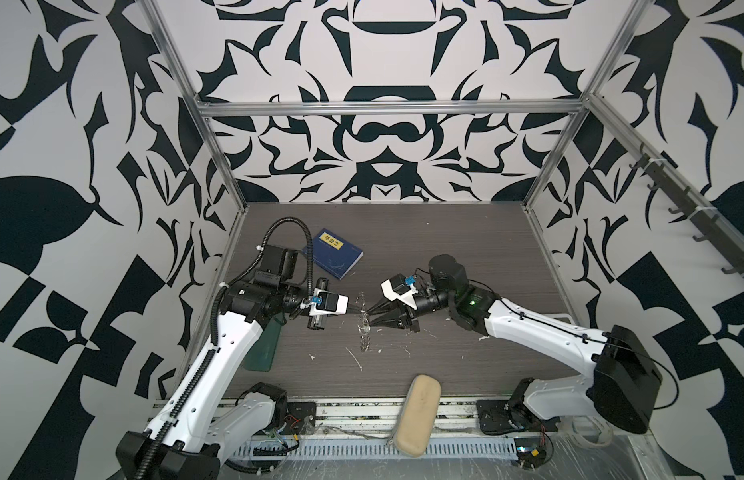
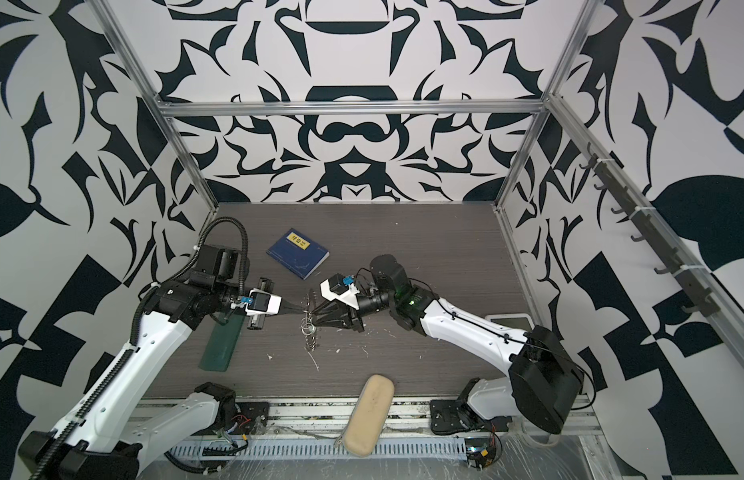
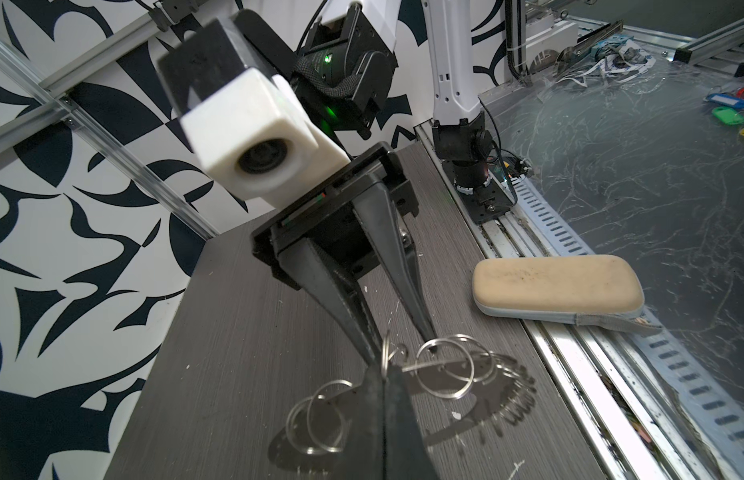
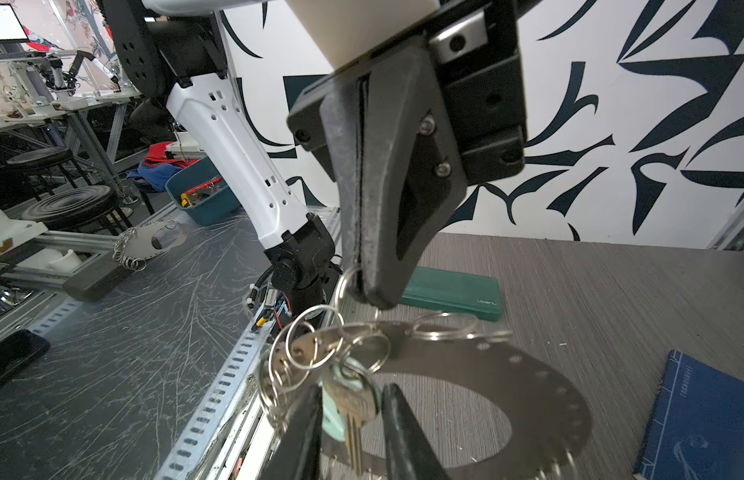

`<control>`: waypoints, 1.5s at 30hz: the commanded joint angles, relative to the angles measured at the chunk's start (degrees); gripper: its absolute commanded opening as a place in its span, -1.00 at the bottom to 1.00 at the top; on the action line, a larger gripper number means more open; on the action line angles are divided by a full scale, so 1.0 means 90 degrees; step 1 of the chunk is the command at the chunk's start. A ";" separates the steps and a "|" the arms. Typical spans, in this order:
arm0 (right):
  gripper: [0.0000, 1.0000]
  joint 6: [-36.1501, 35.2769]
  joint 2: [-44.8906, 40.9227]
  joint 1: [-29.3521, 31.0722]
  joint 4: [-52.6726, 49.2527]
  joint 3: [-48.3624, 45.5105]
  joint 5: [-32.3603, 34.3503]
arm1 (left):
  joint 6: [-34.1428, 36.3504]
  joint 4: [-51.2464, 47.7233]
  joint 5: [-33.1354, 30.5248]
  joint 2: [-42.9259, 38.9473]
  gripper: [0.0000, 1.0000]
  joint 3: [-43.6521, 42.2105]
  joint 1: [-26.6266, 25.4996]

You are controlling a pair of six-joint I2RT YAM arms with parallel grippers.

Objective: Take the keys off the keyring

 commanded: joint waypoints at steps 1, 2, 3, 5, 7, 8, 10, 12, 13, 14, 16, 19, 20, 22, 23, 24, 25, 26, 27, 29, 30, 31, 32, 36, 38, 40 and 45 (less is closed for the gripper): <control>-0.45 -0.0111 -0.0062 -0.0017 -0.0043 0.0289 -0.0143 | 0.0111 -0.0304 0.0151 -0.0070 -1.00 0.0027 -0.0015; -0.46 -0.0097 -0.0044 -0.0017 -0.0038 0.0307 -0.0143 | 0.0121 -0.0304 0.0148 -0.0071 -1.00 0.0031 -0.0015; -0.46 -0.0089 -0.0027 -0.0008 -0.0036 0.0309 -0.0152 | 0.0118 -0.0299 0.0153 -0.0074 -1.00 0.0029 -0.0011; -0.46 -0.0053 0.0017 0.0013 0.0000 0.0323 -0.0164 | 0.0115 -0.0304 0.0153 -0.0084 -1.00 0.0029 -0.0015; -0.46 -0.0005 0.0056 0.0038 0.0085 0.0319 -0.0162 | 0.0118 -0.0299 0.0150 -0.0084 -1.00 0.0029 -0.0014; -0.46 0.0026 0.0077 0.0045 0.0124 0.0321 -0.0175 | 0.0112 -0.0303 0.0150 -0.0093 -1.00 0.0029 -0.0015; -0.46 0.0067 0.0125 0.0072 0.0189 0.0309 -0.0172 | 0.0108 -0.0303 0.0155 -0.0101 -1.00 0.0031 -0.0014; -0.47 0.0143 0.0189 0.0089 0.0299 0.0309 -0.0192 | 0.0100 -0.0295 0.0150 -0.0114 -1.00 0.0029 -0.0015; -0.46 0.0172 0.0212 0.0099 0.0339 0.0309 -0.0205 | 0.0099 -0.0299 0.0145 -0.0114 -1.00 0.0038 -0.0015; -0.47 0.0192 0.0242 0.0109 0.0371 0.0311 -0.0220 | 0.0099 -0.0294 0.0132 -0.0123 -1.00 0.0039 -0.0015; -0.50 0.0222 0.0273 0.0111 0.0437 0.0316 -0.0211 | 0.0099 -0.0285 0.0121 -0.0133 -1.00 0.0039 -0.0014; -0.53 0.0260 0.0276 0.0131 0.0487 0.0306 -0.0194 | 0.0071 -0.0269 0.0111 -0.0146 -1.00 0.0039 -0.0015; -0.54 0.0257 0.0283 0.0139 0.0512 0.0306 -0.0192 | 0.0065 -0.0265 0.0112 -0.0143 -1.00 0.0039 -0.0015; -0.63 0.0262 0.0278 0.0145 0.0538 0.0300 -0.0163 | 0.0055 -0.0255 0.0120 -0.0138 -1.00 0.0039 -0.0015; -0.74 0.0266 0.0273 0.0150 0.0551 0.0306 -0.0153 | 0.0050 -0.0255 0.0116 -0.0143 -1.00 0.0039 -0.0015; -0.87 0.0267 0.0256 0.0160 0.0542 0.0307 -0.0128 | 0.0035 -0.0243 0.0121 -0.0152 -1.00 0.0043 -0.0015; -0.97 0.0249 0.0219 0.0151 0.0515 0.0305 -0.0088 | 0.0021 -0.0235 0.0103 -0.0162 -1.00 0.0044 -0.0015; -1.00 0.0168 0.0163 0.0158 0.0386 0.0308 -0.0045 | 0.0013 -0.0235 0.0075 -0.0181 -1.00 0.0040 -0.0015; -1.00 0.0083 0.0090 0.0160 0.0235 0.0309 0.0035 | -0.0011 -0.0211 0.0055 -0.0217 -1.00 0.0032 -0.0015; -1.00 -0.0114 -0.0077 0.0158 -0.0112 0.0270 0.0182 | -0.0098 -0.0102 -0.0010 -0.0305 -1.00 -0.0028 -0.0015; -1.00 -0.0224 -0.0173 0.0160 -0.0326 0.0261 0.0267 | -0.0164 0.0015 -0.0048 -0.0377 -1.00 -0.0083 -0.0015; -1.00 -0.0283 -0.0258 0.0151 -0.0457 0.0233 0.0326 | -0.0273 0.0151 -0.0072 -0.0441 -1.00 -0.0149 -0.0015; -1.00 -0.0382 -0.0374 0.0156 -0.0618 0.0205 0.0451 | -0.0407 0.0330 -0.0104 -0.0514 -1.00 -0.0226 -0.0015; -1.00 -0.0838 -0.0833 0.0160 -0.1364 0.0201 0.1146 | -0.1437 0.1414 -0.0404 -0.0810 -1.00 -0.0587 -0.0015; -1.00 -0.1029 -0.1021 0.0155 -0.1683 0.0211 0.1523 | -0.2051 0.1658 -0.0657 -0.0822 -1.00 -0.0575 -0.0015; -1.00 -0.1134 -0.1220 0.0154 -0.1827 0.0231 0.1893 | -0.2279 0.1598 -0.0783 -0.0773 -1.00 -0.0492 -0.0015; -1.00 -0.1365 -0.1557 0.0187 -0.2056 0.0362 0.2851 | -0.3024 0.1820 -0.0979 -0.0787 -1.00 -0.0479 -0.0015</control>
